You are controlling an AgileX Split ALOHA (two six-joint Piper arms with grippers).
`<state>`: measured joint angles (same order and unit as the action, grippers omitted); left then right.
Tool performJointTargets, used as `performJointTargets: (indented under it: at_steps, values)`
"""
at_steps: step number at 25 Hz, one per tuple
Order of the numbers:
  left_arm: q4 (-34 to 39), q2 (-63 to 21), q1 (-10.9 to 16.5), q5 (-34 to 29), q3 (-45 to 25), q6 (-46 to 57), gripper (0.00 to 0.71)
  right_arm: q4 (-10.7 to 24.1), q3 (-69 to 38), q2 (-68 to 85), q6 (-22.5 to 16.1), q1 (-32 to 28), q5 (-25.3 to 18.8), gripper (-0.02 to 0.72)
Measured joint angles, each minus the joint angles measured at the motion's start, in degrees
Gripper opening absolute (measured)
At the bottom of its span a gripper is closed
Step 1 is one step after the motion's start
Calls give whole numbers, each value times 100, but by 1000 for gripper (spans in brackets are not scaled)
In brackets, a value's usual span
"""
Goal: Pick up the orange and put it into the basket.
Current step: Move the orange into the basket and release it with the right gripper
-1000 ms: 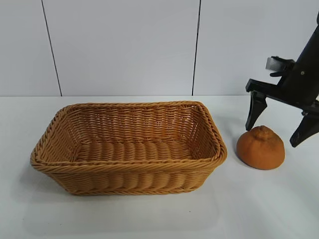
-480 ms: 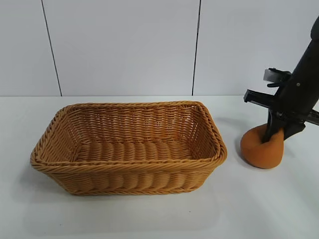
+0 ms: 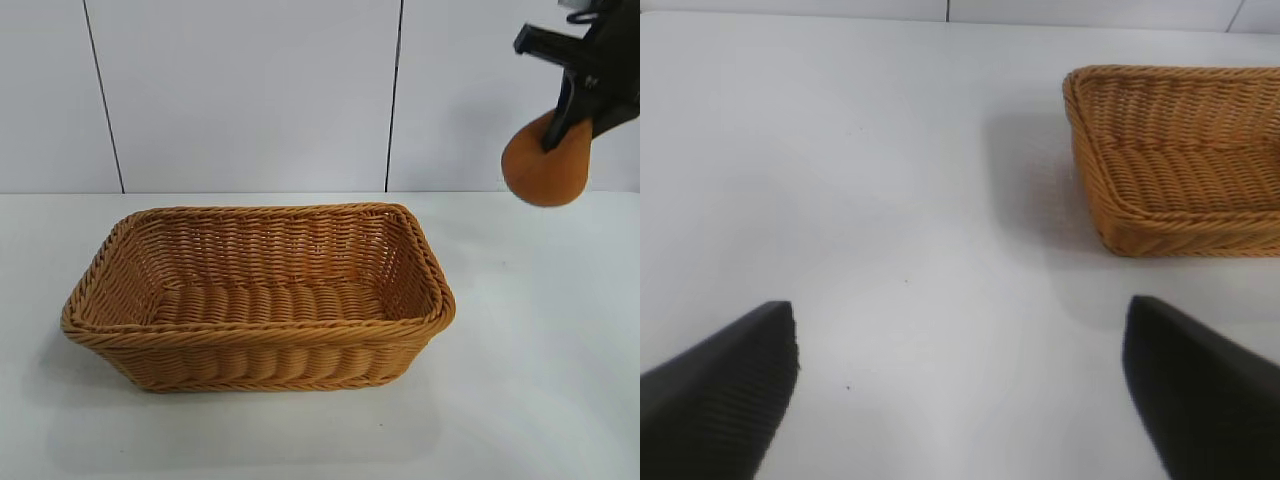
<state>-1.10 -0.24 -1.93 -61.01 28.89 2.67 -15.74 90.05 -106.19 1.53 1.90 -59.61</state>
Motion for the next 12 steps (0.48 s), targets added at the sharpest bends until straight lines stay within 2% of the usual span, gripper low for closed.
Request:
performJointTargets:
  at_steps: [3, 6, 12]
  values:
    - [0, 0, 0, 0, 0, 0, 630, 28, 144, 7, 0, 73, -77, 34]
    - [0, 0, 0, 0, 0, 0, 630, 46, 144, 7, 0, 394, -98, 34]
    - [0, 0, 0, 0, 0, 0, 630, 35, 150, 7, -54, 1606, 168, 34]
